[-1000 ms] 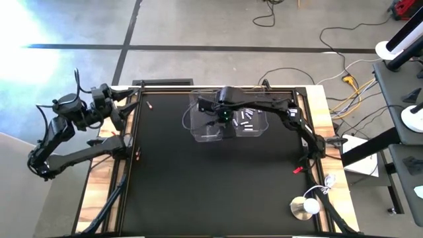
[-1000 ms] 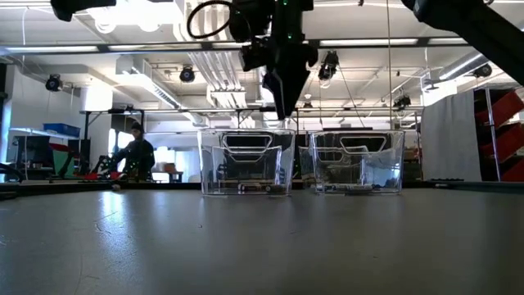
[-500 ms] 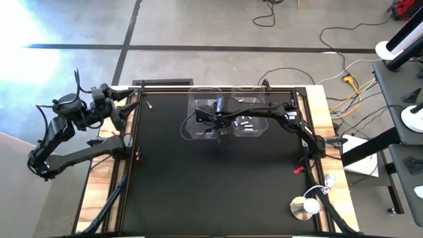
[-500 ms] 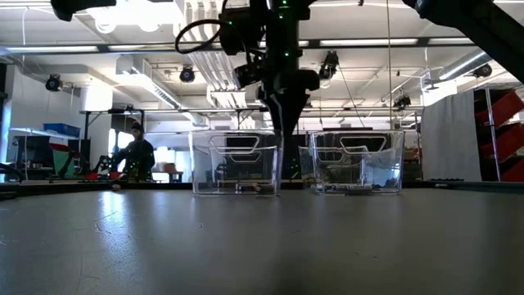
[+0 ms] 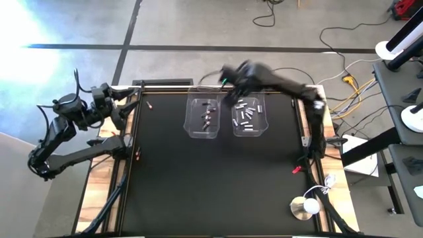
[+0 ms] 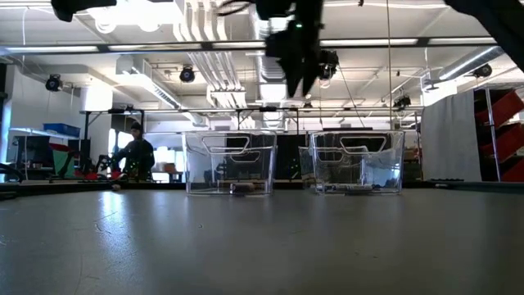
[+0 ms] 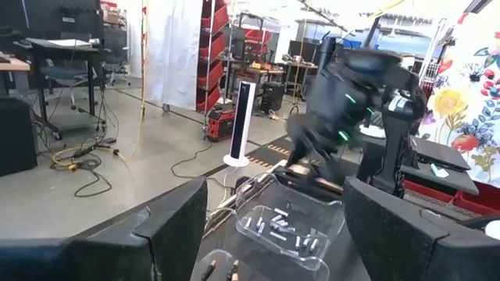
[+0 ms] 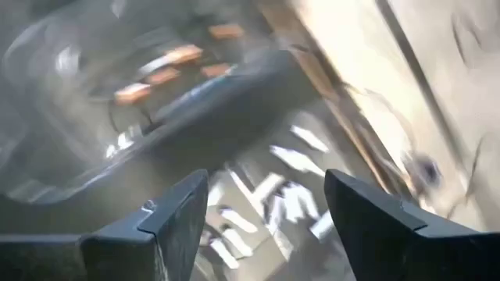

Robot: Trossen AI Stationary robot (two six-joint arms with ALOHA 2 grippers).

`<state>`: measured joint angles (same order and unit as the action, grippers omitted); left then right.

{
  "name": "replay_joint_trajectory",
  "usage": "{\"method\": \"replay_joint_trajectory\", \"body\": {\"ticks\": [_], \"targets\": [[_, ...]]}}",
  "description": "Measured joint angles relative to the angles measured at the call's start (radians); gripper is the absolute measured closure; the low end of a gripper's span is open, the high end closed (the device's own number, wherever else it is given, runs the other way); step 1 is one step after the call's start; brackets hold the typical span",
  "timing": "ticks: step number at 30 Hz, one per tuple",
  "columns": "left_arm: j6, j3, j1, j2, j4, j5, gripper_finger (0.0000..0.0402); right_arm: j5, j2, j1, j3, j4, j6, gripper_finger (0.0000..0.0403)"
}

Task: Sort batteries
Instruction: Put the black battery into the left transparent bin

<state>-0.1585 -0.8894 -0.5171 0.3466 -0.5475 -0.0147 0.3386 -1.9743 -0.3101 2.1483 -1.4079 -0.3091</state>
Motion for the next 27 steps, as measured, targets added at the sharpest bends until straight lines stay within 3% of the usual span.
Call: {"method": "replay_joint_trajectory", "body": {"ticks": [8,11,15,19,24,27], "targets": [[0.026,0.081,0.0,0.005,0.18,0.006,0.0129,0.051,0.295,-0.259,-0.295,-0.007,-0.591,0.0173],[0.026,0.123,0.0,0.011,0.253,0.007,0.0129,0.106,0.376,-0.362,-0.463,0.023,-0.796,0.0161],[0.026,0.15,0.0,0.032,0.325,0.009,0.0129,0.079,0.443,-0.487,-0.654,0.114,-1.076,0.0135],[0.026,0.15,0.0,0.053,0.327,0.032,0.0129,0.074,0.471,-0.539,-0.783,0.175,-1.334,0.0118],[0.012,0.144,0.0,0.055,0.316,0.069,0.0129,0.054,0.463,-0.556,-0.88,0.184,-1.508,0.011],[0.0,0.128,0.0,0.051,0.284,0.073,0.0129,0.034,0.459,-0.557,-0.931,0.226,-1.531,0.0106]]}}
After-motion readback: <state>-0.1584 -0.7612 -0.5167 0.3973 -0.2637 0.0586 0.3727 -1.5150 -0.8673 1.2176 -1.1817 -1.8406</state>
